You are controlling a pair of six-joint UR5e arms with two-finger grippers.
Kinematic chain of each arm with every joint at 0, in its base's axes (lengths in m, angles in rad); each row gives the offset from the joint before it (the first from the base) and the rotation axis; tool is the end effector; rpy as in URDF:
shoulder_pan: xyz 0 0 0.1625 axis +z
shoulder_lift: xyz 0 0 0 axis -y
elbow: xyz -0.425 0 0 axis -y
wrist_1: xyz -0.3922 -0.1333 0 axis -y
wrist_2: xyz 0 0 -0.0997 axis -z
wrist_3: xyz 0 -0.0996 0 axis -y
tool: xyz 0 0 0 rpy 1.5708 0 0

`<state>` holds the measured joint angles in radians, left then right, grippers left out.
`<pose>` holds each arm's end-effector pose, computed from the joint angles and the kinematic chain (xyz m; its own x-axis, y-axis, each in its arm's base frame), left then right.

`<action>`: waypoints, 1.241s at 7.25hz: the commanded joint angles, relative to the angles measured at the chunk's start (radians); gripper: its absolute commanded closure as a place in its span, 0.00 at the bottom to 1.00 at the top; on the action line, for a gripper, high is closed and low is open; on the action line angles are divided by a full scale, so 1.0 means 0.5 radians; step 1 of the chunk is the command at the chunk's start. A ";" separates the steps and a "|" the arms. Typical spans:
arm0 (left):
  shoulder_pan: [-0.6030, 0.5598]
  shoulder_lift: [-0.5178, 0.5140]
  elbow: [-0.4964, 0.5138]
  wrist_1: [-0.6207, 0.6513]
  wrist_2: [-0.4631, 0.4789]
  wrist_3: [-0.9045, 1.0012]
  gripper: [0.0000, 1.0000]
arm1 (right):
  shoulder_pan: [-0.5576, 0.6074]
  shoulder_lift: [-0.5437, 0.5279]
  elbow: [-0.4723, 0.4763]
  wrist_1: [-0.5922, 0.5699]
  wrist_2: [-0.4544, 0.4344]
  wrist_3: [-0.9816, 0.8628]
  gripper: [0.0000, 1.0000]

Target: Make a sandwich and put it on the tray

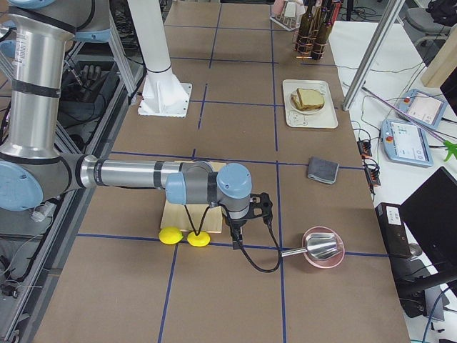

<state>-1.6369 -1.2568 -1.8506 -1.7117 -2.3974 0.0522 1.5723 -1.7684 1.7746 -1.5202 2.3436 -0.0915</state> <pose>-0.0841 -0.3623 0.6366 0.6836 0.0852 -0.7249 0.0301 0.9890 0.1445 0.0644 -0.4122 0.6423 0.7132 -0.1296 0.6889 0.0639 0.9907 0.1202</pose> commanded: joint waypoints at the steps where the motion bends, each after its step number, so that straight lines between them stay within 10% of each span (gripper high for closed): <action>1: -0.006 -0.005 -0.035 0.000 0.027 0.000 0.00 | 0.000 0.002 0.000 0.003 -0.002 0.011 0.00; 9: 0.003 -0.024 -0.005 -0.010 0.030 -0.003 0.00 | 0.000 -0.019 -0.040 0.172 -0.012 0.011 0.00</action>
<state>-1.6353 -1.2685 -1.8545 -1.7169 -2.3823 0.0506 1.5723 -1.7785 1.7550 -1.4347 2.3390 -0.0870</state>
